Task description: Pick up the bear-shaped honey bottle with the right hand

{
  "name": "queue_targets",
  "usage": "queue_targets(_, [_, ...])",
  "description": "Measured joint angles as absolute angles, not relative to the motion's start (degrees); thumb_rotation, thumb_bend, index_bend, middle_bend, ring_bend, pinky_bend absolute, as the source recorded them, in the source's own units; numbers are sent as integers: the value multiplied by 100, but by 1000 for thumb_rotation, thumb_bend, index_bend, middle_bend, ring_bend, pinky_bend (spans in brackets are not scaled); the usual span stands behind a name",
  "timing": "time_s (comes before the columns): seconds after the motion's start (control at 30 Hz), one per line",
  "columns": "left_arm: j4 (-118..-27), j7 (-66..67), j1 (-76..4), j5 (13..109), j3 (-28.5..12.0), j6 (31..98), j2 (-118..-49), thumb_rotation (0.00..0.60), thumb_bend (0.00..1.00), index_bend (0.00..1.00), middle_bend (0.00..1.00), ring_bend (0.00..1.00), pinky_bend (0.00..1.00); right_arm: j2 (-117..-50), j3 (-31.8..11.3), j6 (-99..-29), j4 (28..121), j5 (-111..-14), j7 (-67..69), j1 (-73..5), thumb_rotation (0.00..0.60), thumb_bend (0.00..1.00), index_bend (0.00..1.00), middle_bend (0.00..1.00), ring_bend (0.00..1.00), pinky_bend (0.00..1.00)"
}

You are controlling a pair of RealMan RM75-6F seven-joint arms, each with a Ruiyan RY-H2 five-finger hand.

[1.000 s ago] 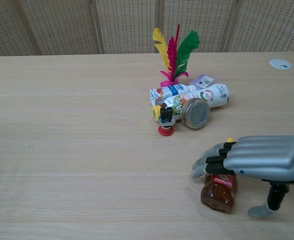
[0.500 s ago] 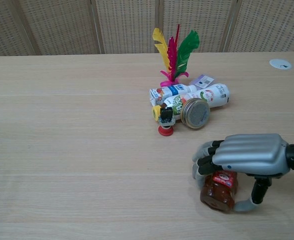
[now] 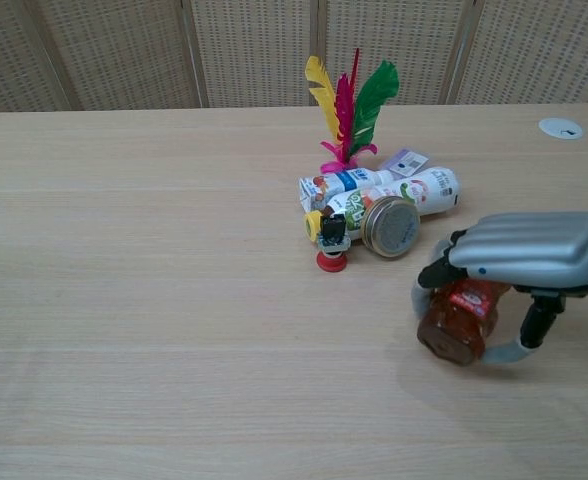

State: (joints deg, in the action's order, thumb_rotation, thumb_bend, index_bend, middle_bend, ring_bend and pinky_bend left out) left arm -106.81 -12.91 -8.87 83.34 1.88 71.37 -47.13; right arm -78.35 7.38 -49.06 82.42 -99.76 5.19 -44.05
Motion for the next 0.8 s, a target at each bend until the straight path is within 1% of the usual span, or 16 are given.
queue_targets(0.17, [-10679,-1216,-852,8365,215,7176,-4796,600,336,0,0,0,0,-7453,518,-5089,8523,-9788,298,-4384,600,325,614,724,409,193])
queue_targets(0.4, [-10726,-1149,-740,8510,270,7375,-4815,600,334,0,0,0,0,-6911,-28,-5409,8813,-9386,207,-4400,600,323,609,721,409,194])
queue_targets(0.6, [-10725,-1190,-676,8547,302,7452,-4798,600,336,0,0,0,0,-6672,-486,-5603,8981,-9063,211,-4464,600,319,604,717,408,194])
queue_targets(0.8, [-10651,-1242,-704,8521,304,7362,-4846,600,335,0,0,0,0,-6493,-759,-5682,9218,-8881,-12,-4532,600,313,604,717,409,193])
